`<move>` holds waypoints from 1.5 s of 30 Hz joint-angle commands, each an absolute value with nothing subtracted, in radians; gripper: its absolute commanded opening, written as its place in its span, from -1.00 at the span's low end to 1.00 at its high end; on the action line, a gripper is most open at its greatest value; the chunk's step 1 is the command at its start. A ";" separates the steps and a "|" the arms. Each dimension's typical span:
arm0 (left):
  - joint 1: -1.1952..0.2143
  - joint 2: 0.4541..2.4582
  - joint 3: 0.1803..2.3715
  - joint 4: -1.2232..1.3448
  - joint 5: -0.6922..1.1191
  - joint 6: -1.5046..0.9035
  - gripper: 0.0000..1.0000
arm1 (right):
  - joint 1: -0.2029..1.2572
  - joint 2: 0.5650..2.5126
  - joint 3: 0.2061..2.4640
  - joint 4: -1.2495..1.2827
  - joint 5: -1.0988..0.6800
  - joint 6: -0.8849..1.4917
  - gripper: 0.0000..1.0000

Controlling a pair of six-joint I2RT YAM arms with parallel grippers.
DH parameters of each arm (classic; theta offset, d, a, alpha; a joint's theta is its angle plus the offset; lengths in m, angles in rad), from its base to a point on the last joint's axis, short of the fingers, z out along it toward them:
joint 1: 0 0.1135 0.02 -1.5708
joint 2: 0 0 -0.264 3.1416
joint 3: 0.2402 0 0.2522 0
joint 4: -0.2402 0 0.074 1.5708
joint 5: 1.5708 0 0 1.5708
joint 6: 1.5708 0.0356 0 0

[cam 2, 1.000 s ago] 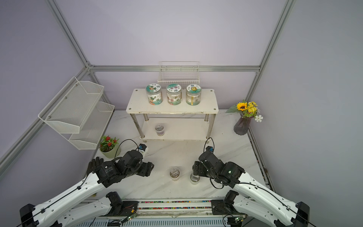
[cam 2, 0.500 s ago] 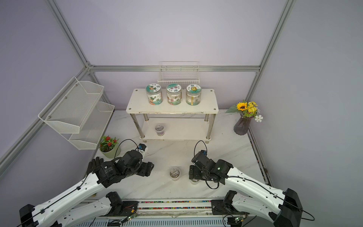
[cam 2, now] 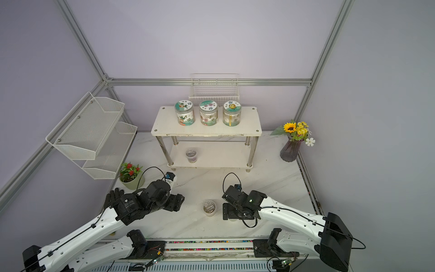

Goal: Place the seed container on the shelf
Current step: Pick up the seed jar at the center of the board.

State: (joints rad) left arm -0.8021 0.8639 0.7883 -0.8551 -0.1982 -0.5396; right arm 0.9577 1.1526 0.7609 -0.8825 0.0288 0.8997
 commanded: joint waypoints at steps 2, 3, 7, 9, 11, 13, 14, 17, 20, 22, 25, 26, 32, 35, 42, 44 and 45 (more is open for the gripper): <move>-0.810 0.852 0.788 -0.850 -0.214 -0.543 0.66 | 0.974 1.184 0.795 -0.881 0.051 0.910 0.92; -0.809 0.852 0.787 -0.850 -0.214 -0.543 0.66 | 0.977 1.190 0.800 -0.881 0.053 0.910 0.90; -0.810 0.851 0.787 -0.850 -0.212 -0.543 0.66 | 0.979 1.218 0.812 -0.887 0.069 0.904 0.80; -0.810 0.849 0.787 -0.851 -0.212 -0.543 0.66 | 0.980 1.231 0.822 -0.894 0.077 0.898 0.76; -0.811 0.850 0.787 -0.850 -0.213 -0.543 0.66 | 0.979 1.232 0.827 -0.894 0.081 0.896 0.69; -0.811 0.849 0.787 -0.850 -0.212 -0.543 0.66 | 0.979 1.232 0.828 -0.891 0.082 0.893 0.65; -0.811 0.850 0.788 -0.850 -0.212 -0.543 0.66 | 0.979 1.232 0.829 -0.893 0.084 0.893 0.64; -0.811 0.849 0.788 -0.851 -0.212 -0.543 0.66 | 0.978 1.253 0.830 -0.907 0.093 0.894 0.63; -0.812 0.851 0.788 -0.850 -0.209 -0.543 0.66 | 0.979 1.261 0.828 -0.914 0.098 0.897 0.70; -0.814 0.851 0.787 -0.850 -0.209 -0.541 0.66 | 0.979 1.264 0.828 -0.911 0.097 0.896 0.74; -0.813 0.850 0.788 -0.850 -0.209 -0.541 0.66 | 0.979 1.272 0.829 -0.908 0.097 0.896 0.75; -0.812 0.850 0.787 -0.850 -0.209 -0.541 0.66 | 0.980 1.275 0.830 -0.908 0.097 0.895 0.75; -0.814 0.851 0.788 -0.849 -0.207 -0.541 0.66 | 0.980 1.292 0.834 -0.901 0.092 0.887 0.67; -0.815 0.850 0.788 -0.850 -0.208 -0.541 0.66 | 0.980 1.295 0.832 -0.900 0.092 0.886 0.64; -0.815 0.849 0.787 -0.848 -0.209 -0.541 0.66 | 0.980 1.287 0.827 -0.908 0.094 0.891 0.53; -0.816 0.847 0.788 -0.849 -0.207 -0.541 0.66 | 0.980 1.283 0.829 -0.909 0.094 0.890 0.49; -0.815 0.846 0.787 -0.849 -0.207 -0.541 0.67 | 0.980 1.279 0.830 -0.910 0.095 0.890 0.47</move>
